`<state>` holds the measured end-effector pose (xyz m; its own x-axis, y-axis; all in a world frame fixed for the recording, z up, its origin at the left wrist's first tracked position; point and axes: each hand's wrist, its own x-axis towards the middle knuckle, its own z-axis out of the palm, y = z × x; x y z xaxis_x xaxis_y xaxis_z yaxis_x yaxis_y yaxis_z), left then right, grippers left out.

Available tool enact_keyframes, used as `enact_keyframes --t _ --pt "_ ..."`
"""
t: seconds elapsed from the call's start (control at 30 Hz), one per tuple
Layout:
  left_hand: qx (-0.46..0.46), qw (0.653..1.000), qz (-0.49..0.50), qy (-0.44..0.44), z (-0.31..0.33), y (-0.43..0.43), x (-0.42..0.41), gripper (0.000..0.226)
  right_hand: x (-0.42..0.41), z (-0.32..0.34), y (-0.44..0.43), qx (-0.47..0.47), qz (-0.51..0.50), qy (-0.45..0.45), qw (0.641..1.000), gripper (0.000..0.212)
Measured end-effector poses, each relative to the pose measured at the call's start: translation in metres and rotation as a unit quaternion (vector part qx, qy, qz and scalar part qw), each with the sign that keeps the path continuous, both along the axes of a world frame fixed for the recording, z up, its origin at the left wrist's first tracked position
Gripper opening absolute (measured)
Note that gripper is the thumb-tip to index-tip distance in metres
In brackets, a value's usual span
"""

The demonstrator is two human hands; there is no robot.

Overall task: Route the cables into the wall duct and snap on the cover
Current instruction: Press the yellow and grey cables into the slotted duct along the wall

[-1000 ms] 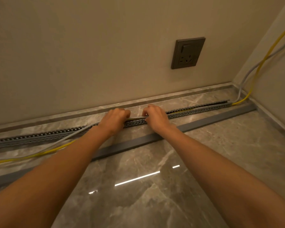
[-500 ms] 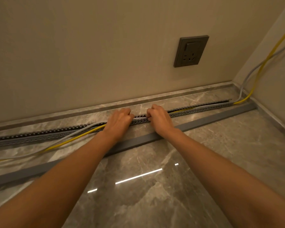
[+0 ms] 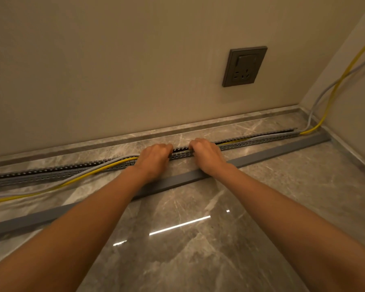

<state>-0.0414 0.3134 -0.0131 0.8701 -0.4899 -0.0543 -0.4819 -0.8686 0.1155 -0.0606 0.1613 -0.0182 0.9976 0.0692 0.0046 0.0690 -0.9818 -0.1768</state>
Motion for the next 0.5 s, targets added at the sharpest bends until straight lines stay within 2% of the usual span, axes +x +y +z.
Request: enact_keyframes --t 0.17,0.3,0.43,0.5 --pt "0.048 0.998 -0.015 -0.036 -0.007 -0.01 -0.012 0.027 -0.012 -0.001 -0.025 -0.023 -0.038 -0.041 0.998 0.026" --pt "0.04 0.999 0.019 -0.023 -0.002 -0.018 -0.009 0.023 -0.012 0.0 -0.03 -0.022 -0.058 -0.004 0.998 0.026" --pt "0.009 0.999 0.032 0.008 0.001 -0.018 -0.005 0.021 -0.006 0.01 -0.027 -0.029 -0.058 0.022 0.998 0.024" --pt "-0.046 0.998 0.025 0.029 0.0 -0.011 -0.003 0.023 -0.009 0.011 -0.02 -0.047 -0.046 0.01 0.998 0.024"
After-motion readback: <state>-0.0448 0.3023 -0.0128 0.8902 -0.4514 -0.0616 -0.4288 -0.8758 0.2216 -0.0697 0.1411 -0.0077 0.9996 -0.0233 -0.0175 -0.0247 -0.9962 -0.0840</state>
